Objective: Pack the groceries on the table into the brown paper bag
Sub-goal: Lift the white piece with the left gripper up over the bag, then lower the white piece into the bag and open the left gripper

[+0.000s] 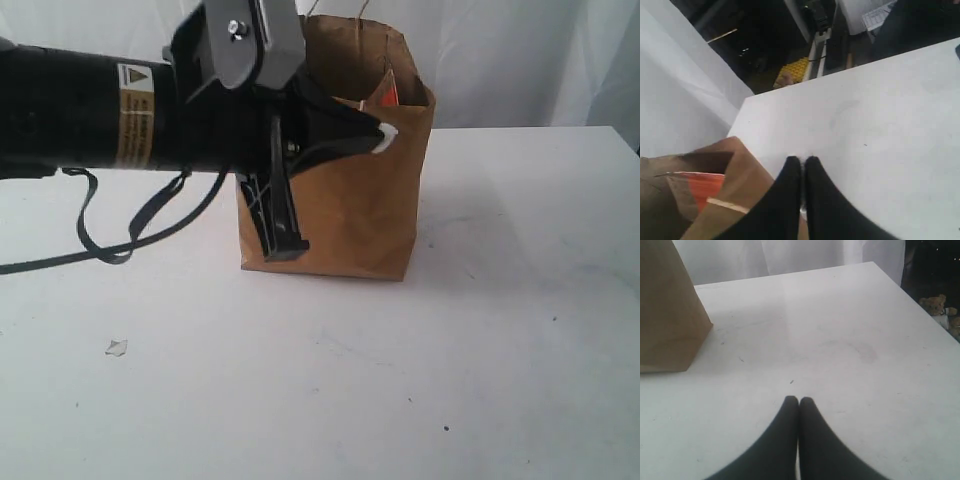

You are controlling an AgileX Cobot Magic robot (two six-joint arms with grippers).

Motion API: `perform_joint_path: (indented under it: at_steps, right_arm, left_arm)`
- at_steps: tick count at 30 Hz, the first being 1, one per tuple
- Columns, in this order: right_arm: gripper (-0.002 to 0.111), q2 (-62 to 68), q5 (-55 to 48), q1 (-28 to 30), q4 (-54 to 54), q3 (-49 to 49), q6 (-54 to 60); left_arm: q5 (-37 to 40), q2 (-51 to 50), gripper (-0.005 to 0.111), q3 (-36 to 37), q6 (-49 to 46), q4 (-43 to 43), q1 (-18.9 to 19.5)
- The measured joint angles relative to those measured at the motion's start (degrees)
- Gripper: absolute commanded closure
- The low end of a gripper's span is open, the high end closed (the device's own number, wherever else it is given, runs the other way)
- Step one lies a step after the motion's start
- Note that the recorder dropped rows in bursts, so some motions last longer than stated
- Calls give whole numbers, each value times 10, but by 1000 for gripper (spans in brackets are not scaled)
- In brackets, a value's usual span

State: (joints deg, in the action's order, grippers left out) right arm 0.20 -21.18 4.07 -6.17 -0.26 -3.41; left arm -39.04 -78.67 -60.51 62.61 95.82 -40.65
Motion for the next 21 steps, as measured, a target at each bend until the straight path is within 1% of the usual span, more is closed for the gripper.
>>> perform_joint_path:
  at_steps: [4, 6, 7, 8, 9, 11, 13, 15, 21]
  right_arm:
    - [108, 0, 0, 0, 0, 0, 0]
    - [108, 0, 0, 0, 0, 0, 0]
    - [108, 0, 0, 0, 0, 0, 0]
    - [108, 0, 0, 0, 0, 0, 0]
    - [108, 0, 0, 0, 0, 0, 0]
    - [108, 0, 0, 0, 0, 0, 0]
    - [108, 0, 0, 0, 0, 0, 0]
    - [108, 0, 0, 0, 0, 0, 0]
    - [108, 0, 0, 0, 0, 0, 0]
  left_arm:
    - [30, 25, 107, 0, 0, -2, 0]
    - [72, 27, 107, 0, 0, -2, 0]
    - [131, 24, 107, 0, 0, -4, 0]
    - [168, 22, 107, 0, 0, -8, 0]
    - [234, 16, 107, 0, -7, -21, 0]
    - [280, 10, 107, 0, -30, -34, 0]
    - [299, 7, 107, 0, -56, -45, 0]
    - [301, 6, 107, -5, -77, -60, 0]
    - [302, 0, 107, -59, -91, -133, 0]
